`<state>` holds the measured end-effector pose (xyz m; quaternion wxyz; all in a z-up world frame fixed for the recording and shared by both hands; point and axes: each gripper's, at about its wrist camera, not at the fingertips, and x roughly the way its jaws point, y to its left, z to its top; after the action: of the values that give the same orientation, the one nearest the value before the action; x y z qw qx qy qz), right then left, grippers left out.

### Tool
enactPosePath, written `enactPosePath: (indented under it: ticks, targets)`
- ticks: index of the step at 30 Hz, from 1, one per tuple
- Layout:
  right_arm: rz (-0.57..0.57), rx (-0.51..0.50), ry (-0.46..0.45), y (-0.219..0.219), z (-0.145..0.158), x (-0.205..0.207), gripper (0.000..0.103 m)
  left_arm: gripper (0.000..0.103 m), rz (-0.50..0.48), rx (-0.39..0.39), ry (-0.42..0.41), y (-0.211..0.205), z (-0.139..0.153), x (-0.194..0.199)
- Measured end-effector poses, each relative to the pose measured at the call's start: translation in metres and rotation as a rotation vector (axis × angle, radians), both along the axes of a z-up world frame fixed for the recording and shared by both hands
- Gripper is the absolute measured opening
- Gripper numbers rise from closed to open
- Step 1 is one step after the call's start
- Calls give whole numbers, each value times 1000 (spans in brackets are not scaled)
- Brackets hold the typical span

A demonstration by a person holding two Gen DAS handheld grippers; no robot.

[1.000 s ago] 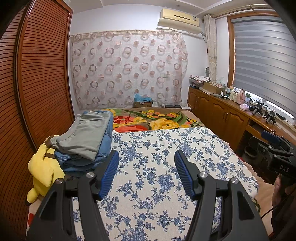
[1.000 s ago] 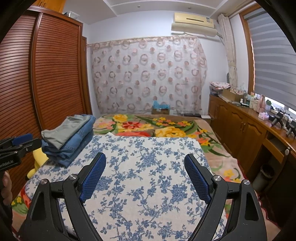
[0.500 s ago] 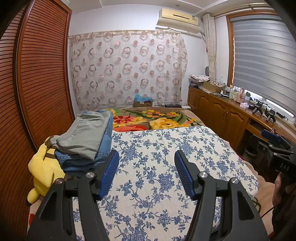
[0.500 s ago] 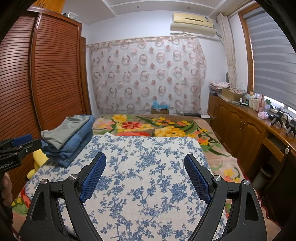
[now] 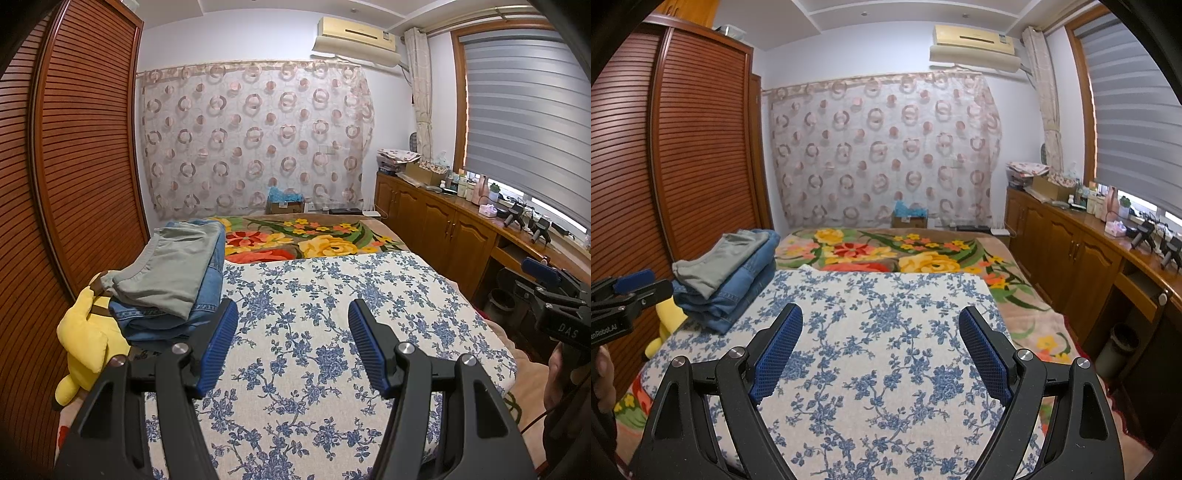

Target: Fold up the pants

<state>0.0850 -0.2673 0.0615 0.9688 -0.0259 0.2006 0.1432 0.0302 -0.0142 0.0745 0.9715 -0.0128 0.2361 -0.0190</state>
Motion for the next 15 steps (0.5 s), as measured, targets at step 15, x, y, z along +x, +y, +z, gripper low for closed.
enactPosePath:
  ticks: [15]
  targets:
    - [-1, 0, -2, 0, 0, 0, 88, 63, 1, 1, 0, -1, 0, 0]
